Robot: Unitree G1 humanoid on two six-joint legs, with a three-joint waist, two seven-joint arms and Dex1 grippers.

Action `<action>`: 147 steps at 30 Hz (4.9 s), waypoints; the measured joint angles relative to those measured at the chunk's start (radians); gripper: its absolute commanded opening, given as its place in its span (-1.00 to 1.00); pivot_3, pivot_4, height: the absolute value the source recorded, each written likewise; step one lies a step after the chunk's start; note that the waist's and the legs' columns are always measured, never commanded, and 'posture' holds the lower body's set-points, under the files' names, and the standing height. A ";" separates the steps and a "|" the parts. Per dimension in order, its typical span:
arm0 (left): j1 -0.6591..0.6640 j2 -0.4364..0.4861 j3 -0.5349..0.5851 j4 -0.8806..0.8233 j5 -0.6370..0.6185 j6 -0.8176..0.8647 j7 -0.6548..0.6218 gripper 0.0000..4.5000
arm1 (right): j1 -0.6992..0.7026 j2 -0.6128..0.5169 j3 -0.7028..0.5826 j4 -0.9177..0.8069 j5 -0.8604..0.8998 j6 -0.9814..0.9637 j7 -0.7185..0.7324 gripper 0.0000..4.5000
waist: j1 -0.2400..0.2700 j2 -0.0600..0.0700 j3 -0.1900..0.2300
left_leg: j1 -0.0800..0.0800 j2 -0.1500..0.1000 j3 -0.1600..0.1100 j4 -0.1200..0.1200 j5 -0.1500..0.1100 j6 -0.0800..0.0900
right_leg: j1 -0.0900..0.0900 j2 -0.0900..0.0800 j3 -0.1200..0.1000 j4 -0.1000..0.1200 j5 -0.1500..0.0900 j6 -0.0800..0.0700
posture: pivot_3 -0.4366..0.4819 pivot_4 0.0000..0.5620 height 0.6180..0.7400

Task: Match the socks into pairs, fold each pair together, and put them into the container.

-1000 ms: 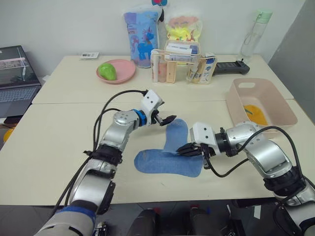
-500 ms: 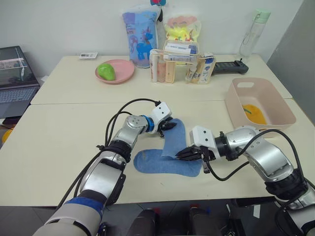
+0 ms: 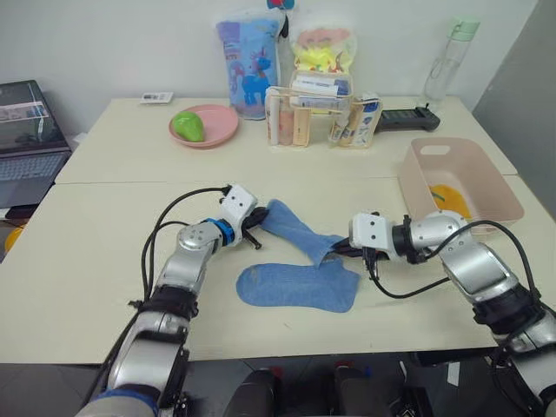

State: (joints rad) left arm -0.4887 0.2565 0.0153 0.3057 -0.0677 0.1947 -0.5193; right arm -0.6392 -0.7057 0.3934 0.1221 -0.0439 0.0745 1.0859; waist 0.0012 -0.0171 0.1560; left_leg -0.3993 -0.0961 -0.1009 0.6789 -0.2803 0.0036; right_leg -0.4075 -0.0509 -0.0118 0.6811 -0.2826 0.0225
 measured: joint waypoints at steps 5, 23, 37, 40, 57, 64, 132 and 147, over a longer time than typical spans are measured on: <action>0.096 -0.129 0.056 -0.159 -0.026 0.143 0.209 -0.99 | -0.053 0.062 0.000 0.236 -0.018 -0.175 0.025 -1.00 | -0.002 0.000 0.000 | 0.001 0.001 0.001 0.000 0.000 0.000 | 0.000 0.001 0.000 0.001 0.000 0.000 | -0.05 -0.47 1.00; 0.133 0.030 0.134 -0.224 -0.103 0.141 0.171 0.76 | -0.101 0.059 -0.119 0.298 0.015 -0.254 0.067 0.60 | -0.005 0.000 0.000 | 0.001 0.002 0.001 -0.001 0.000 0.000 | 0.000 0.001 0.000 0.000 0.000 0.000 | -0.05 -0.47 1.00; -0.052 0.346 -0.177 0.201 0.129 -0.530 -0.361 0.99 | 0.034 0.140 -0.048 0.068 0.003 0.022 0.035 0.60 | 0.007 0.001 0.000 | 0.001 0.000 0.000 -0.001 0.000 0.000 | 0.000 0.000 -0.001 0.000 0.000 -0.001 | -0.05 -0.47 1.00; -0.123 0.320 -0.216 0.286 0.190 -0.597 -0.337 0.99 | -0.005 0.148 -0.013 0.131 -0.055 -0.022 0.011 0.60 | -0.001 0.001 0.000 | 0.001 0.000 0.001 -0.001 0.000 0.000 | 0.000 0.000 0.000 0.000 0.000 -0.001 | -0.05 -0.47 1.00; -0.220 0.303 -0.273 0.499 0.253 -0.715 -0.327 -0.99 | -0.083 0.179 0.019 0.316 -0.124 -0.237 0.009 -1.00 | -0.010 0.001 -0.001 | 0.002 0.000 0.001 -0.001 0.000 0.000 | 0.000 0.001 0.000 0.003 0.000 0.000 | -0.05 -0.47 1.00; -0.179 0.304 -0.234 0.437 0.156 -0.643 -0.418 -0.99 | -0.060 0.193 -0.069 0.228 -0.006 -0.129 0.025 -1.00 | -0.012 0.001 -0.001 | -0.001 0.001 0.000 -0.001 0.000 0.000 | -0.002 0.001 0.000 0.002 0.000 -0.001 | -0.05 -0.47 1.00; -0.008 0.550 -0.131 -0.213 -0.140 0.117 -0.796 0.65 | 0.424 -0.062 -0.429 -0.533 0.731 0.858 -0.241 0.50 | -0.011 0.002 0.001 | 0.000 0.001 0.000 -0.002 -0.001 0.002 | 0.001 0.000 0.000 0.000 0.000 0.000 | -0.05 -0.47 1.00; 0.130 0.510 -0.131 -0.298 -0.153 0.150 -0.660 0.25 | 0.350 -0.011 -0.271 -0.399 0.539 0.702 -0.240 0.50 | -0.001 0.002 0.001 | 0.001 0.001 0.000 -0.001 -0.001 0.002 | 0.002 0.000 0.000 0.000 0.000 0.000 | -0.05 -0.47 1.00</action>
State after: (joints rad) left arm -0.3592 0.7665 -0.1156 0.0082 -0.2207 0.3443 -1.1794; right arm -0.2887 -0.7172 0.1220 -0.2773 0.4954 0.7768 0.8460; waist -0.0002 -0.0153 0.1574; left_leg -0.3982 -0.0952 -0.1009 0.6776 -0.2811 0.0055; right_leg -0.4057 -0.0510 -0.0122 0.6806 -0.2829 0.0222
